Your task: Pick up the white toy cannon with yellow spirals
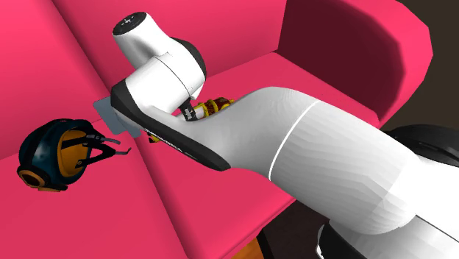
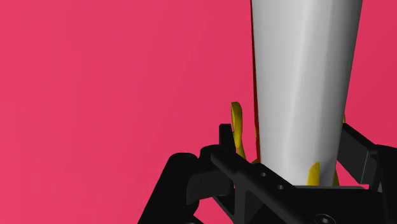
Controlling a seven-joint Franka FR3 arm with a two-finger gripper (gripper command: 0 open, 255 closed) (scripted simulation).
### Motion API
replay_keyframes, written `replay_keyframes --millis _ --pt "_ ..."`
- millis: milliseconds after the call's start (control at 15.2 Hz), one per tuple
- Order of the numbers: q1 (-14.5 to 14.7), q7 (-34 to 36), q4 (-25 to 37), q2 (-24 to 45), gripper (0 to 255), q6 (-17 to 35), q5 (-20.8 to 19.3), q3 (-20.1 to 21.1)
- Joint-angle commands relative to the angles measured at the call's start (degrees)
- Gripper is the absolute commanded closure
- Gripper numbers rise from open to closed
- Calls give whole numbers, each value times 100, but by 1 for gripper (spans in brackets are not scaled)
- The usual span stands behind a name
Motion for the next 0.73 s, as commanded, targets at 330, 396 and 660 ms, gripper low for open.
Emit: replay_keyframes --millis 330,396,660 --pt "20 8 -18 4 255 7 -5 -10" --pt "2 6 56 16 255 -65 -18 -18" --pt "-100 -7 381 53 255 -359 -59 -30"
